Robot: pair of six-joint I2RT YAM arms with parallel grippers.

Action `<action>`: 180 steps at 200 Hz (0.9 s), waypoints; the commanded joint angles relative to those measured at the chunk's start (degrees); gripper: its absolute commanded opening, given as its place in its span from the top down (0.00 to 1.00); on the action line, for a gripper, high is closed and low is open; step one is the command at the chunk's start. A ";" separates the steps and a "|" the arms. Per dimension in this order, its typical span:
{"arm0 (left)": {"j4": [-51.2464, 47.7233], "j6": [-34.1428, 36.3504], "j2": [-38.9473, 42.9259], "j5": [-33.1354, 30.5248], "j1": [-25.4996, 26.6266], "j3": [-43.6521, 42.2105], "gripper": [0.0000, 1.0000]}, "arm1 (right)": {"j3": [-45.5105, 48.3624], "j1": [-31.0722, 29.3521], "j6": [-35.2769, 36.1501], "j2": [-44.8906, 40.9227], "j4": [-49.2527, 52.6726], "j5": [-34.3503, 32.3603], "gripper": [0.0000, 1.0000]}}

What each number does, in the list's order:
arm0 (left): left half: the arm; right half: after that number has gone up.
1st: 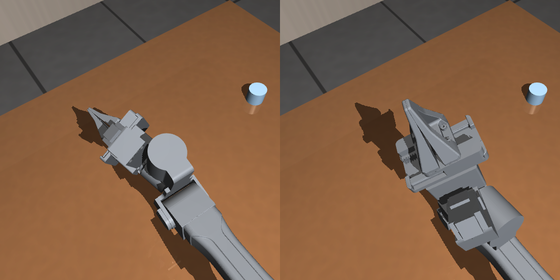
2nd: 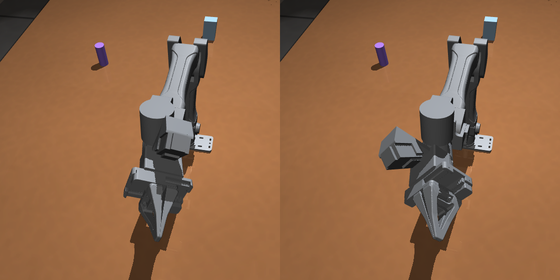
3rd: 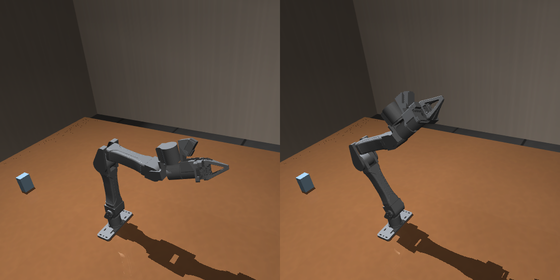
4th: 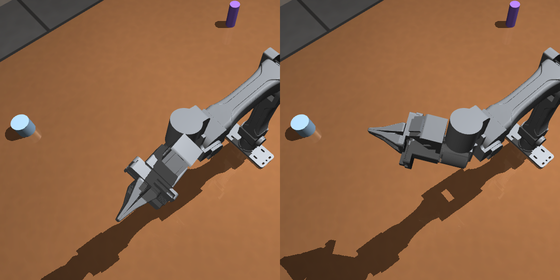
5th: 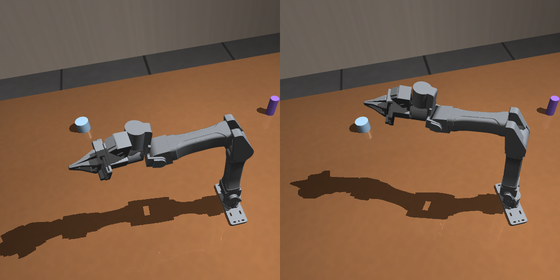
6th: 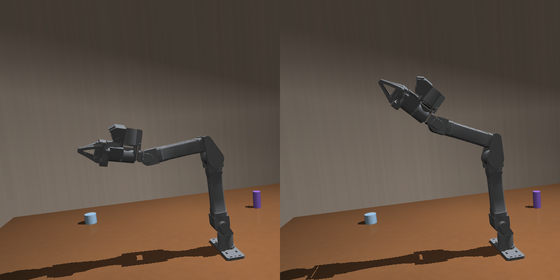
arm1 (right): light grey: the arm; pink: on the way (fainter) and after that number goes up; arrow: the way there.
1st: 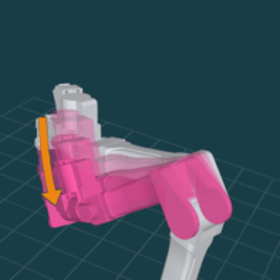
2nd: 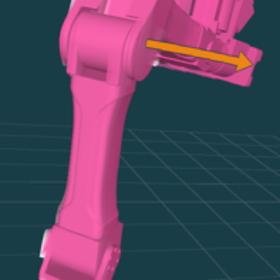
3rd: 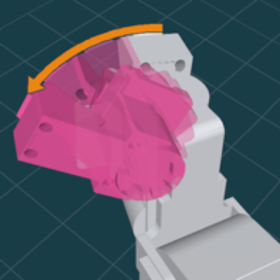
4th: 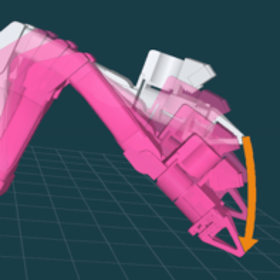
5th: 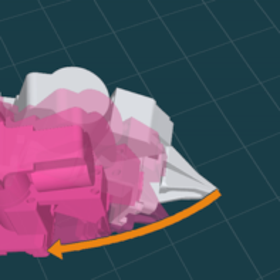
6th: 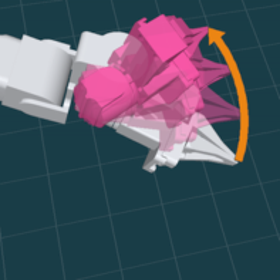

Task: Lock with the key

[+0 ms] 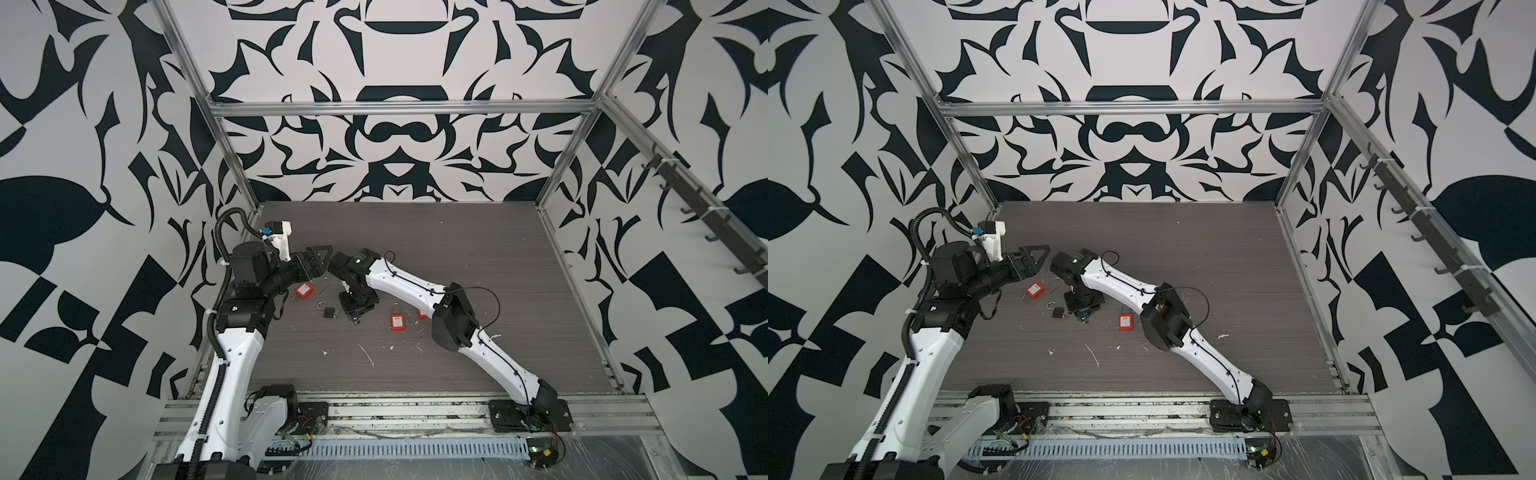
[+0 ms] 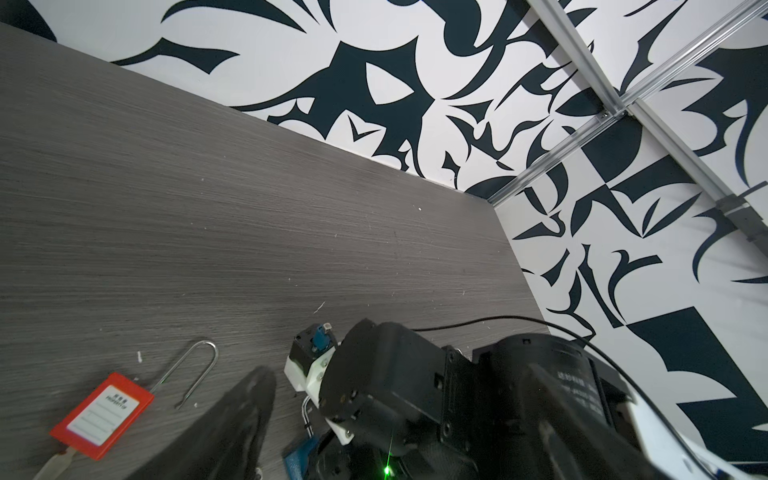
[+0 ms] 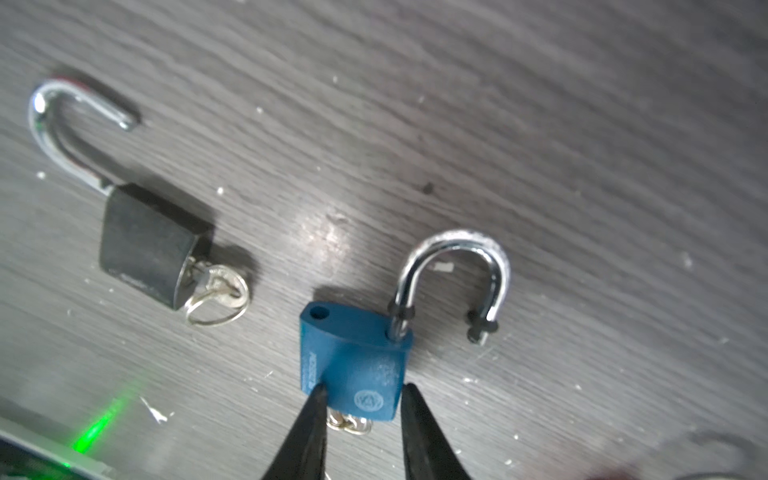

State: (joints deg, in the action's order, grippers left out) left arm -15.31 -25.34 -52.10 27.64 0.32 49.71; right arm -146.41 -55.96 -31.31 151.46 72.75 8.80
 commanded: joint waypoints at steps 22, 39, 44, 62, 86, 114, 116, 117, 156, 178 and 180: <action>-1.12 -0.94 0.59 -0.63 -0.14 0.22 0.05 | -0.66 1.58 3.86 -0.86 4.98 -2.86 0.06; -1.12 -0.99 0.56 -0.82 -0.21 0.12 0.05 | 0.15 1.82 4.61 -1.75 4.88 -3.30 0.05; -1.08 -0.94 0.59 -0.84 -0.21 0.11 0.05 | 0.36 1.79 4.75 -2.12 4.74 -3.35 0.05; -1.08 -1.03 0.68 -0.92 -0.22 0.29 0.05 | 2.22 1.51 5.81 -4.29 2.72 -3.80 0.04; -1.21 -0.96 1.03 -1.17 -0.19 0.71 0.05 | 5.53 0.88 6.52 -7.96 -1.65 -3.63 0.03; -1.30 -0.93 1.21 -1.08 -0.17 1.17 0.05 | 5.50 -0.15 6.17 -8.17 -3.62 -3.72 0.01; -1.30 -0.91 1.25 -1.02 -0.19 1.17 0.05 | 5.34 -0.18 6.17 -7.99 -3.57 -3.70 0.01; -1.30 -0.92 1.27 -1.06 -0.17 1.18 0.05 | 5.21 -0.23 6.13 -7.87 -3.57 -3.75 0.01; -1.56 -0.90 1.87 -1.07 -0.18 0.92 0.05 | -1.06 -0.64 6.01 -2.72 0.36 -5.42 0.01; -1.46 -0.92 2.14 -1.11 -0.17 0.57 0.05 | -4.04 -0.72 5.57 -0.42 2.48 -6.37 0.01; -1.47 -0.93 2.17 -1.14 -0.22 0.52 0.05 | -4.82 -0.75 5.47 -0.27 2.62 -6.48 0.01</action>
State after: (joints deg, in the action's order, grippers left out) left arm -15.70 -25.71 -51.00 26.79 0.32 49.71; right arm -146.78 -56.69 -25.50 149.75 71.33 4.84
